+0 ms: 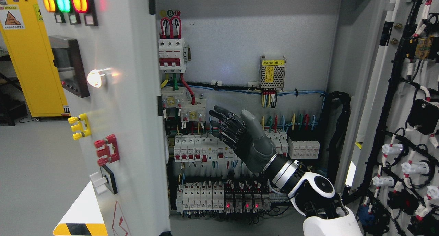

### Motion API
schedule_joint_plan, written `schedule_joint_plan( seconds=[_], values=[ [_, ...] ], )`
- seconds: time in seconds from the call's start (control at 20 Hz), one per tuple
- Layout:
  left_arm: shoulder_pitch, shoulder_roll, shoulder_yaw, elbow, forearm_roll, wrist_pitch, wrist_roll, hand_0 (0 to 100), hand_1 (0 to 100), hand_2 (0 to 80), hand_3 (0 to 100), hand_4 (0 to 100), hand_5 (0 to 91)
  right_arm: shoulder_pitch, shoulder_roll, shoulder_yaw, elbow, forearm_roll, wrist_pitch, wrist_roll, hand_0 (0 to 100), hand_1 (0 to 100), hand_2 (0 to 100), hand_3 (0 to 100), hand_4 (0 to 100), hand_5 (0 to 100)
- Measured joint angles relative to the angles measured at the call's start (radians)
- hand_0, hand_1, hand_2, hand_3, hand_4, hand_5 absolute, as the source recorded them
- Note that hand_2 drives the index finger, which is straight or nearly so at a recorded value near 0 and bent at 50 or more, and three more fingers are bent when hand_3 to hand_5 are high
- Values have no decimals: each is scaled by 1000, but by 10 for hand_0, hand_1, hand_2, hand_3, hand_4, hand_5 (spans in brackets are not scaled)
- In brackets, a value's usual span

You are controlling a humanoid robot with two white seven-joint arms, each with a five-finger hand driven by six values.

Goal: Open door with both hands

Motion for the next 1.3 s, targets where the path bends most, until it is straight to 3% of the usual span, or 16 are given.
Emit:
schedule_joint_plan(
  seconds=[0.6, 1.3],
  values=[
    [0, 0, 0, 0, 0, 2, 0, 0, 0, 0, 28, 0, 0, 56, -23, 30, -103, -3, 0, 0, 216, 108, 0, 0, 0, 0],
    [0, -1, 0, 0, 0, 2, 0, 0, 0, 0, 22, 0, 0, 208, -29, 215, -238, -54, 6, -3, 215, 118, 0, 0, 0, 0]
  ],
)
